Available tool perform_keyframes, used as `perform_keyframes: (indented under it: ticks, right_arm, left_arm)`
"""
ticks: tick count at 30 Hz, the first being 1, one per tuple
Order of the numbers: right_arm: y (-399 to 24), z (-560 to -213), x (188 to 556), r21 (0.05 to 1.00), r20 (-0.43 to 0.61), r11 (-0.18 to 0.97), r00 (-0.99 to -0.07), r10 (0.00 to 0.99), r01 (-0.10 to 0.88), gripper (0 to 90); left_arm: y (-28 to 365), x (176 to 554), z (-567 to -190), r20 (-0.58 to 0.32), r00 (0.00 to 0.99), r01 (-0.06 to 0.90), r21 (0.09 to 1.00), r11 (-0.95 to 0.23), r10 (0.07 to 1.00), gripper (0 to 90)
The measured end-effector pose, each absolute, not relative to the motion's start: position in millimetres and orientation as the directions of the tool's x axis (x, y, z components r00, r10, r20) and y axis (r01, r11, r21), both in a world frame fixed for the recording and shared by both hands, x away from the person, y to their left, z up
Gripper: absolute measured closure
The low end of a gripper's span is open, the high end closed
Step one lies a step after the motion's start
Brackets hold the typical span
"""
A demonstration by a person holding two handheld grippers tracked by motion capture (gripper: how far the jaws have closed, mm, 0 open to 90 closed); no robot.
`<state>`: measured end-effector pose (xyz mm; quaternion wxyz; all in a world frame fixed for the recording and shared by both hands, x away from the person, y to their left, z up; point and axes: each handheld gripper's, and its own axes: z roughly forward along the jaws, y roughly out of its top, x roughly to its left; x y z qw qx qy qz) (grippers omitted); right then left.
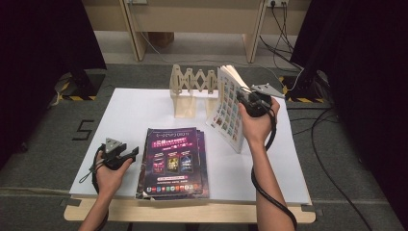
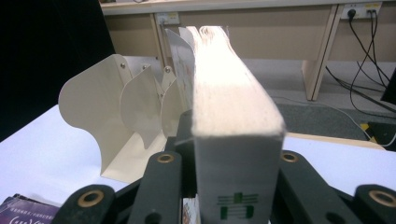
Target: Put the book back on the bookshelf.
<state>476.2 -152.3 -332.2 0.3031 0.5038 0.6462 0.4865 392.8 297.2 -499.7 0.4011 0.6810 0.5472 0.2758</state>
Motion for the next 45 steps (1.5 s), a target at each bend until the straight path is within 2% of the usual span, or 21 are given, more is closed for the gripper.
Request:
perform_keyframes:
  ticks: [5,19,45]
  right_arm:
    - [-149,-331,473,0.936,0.098,0.013,-0.296,0.950,0.352,74.4]
    - [-138,-329,460,0.968,0.118,-0.043,-0.296,0.948,0.249,74.7]
    - [-116,-316,472,0.985,0.126,-0.091,-0.252,0.960,0.145,74.7]
  left_arm:
    - [297,393,-500,-0.069,0.246,0.523,0.850,-0.073,0.967,42.9]
    - [298,393,-500,-0.075,0.242,0.523,0.850,-0.065,0.967,42.9]
    - [298,393,-500,-0.078,0.240,0.520,0.852,-0.061,0.968,42.9]
